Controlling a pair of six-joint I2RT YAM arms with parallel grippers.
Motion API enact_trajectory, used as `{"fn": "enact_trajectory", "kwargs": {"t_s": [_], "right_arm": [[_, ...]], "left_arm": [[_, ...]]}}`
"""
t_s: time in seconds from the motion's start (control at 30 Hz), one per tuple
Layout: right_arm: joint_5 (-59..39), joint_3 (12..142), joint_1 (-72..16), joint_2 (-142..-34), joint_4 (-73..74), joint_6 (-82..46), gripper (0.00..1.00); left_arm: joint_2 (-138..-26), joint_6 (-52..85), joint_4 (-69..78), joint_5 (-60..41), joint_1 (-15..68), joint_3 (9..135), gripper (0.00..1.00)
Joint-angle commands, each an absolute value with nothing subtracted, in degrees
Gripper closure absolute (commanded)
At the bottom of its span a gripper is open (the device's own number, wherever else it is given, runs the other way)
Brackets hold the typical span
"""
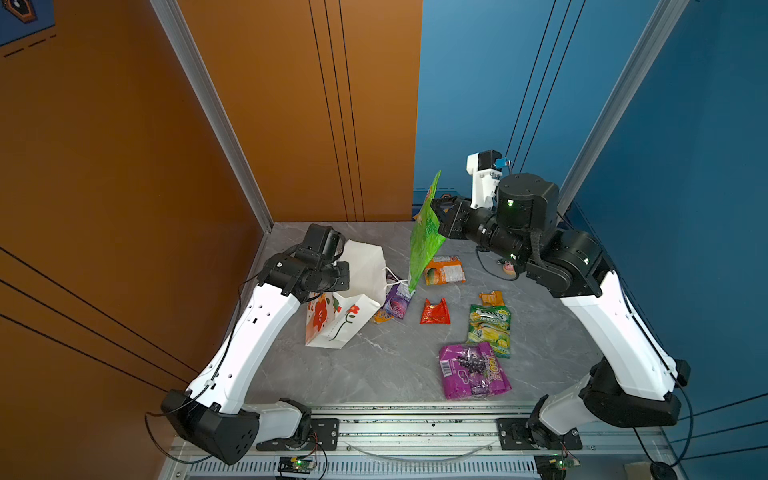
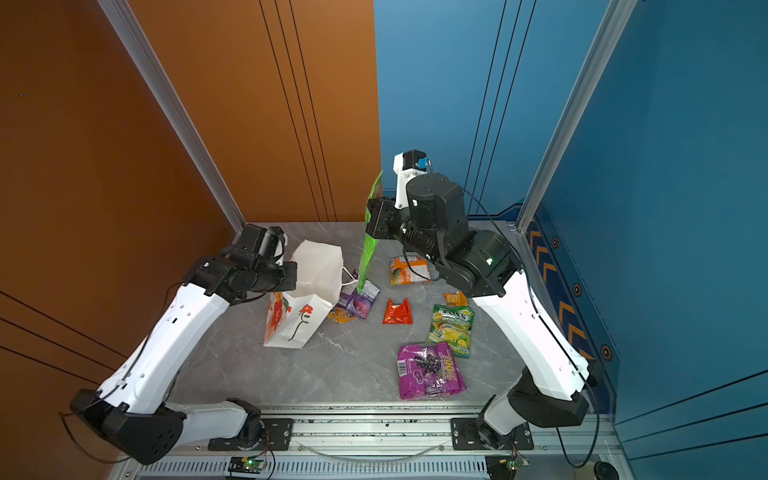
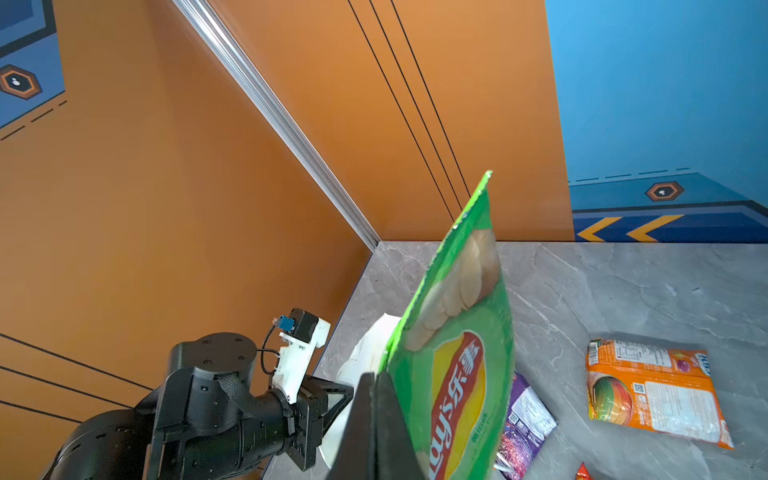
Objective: Place the snacks into the paper bag
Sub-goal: 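Carry the green Lay's bag up and over toward the paper bag opening, then lower the green Lay's bag into the paper bag held by the left gripper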
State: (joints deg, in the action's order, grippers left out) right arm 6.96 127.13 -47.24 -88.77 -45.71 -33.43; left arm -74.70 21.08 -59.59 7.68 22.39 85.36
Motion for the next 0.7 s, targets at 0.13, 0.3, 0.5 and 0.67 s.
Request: {"fn": "enact_trajectory", "kwargs": {"t_s": [0.13, 0.3, 0.5, 0.67], "right_arm": [[3.23, 132.36, -49.14, -93.5, -46.9, -31.51, 1.0], [1.19, 132.61, -51.56, -95.8, -45.42, -31.73, 1.0], [0.88, 132.43, -53.67, -98.06, -45.19, -31.79, 1.0], [0.83, 132.03, -55.01, -99.09, -44.76, -31.89, 1.0]], "left_arm": [[-74.95, 22.1, -60.95, 6.19, 24.43, 88.41, 1.0], [-75.04, 22.1, -61.17, 5.53, 24.61, 88.86, 1.0], [-75.66, 22.48, -61.13, 2.86, 24.52, 88.43, 1.0], [-75.69, 23.15, -61.07, 2.07, 24.45, 87.8, 1.0]]}}
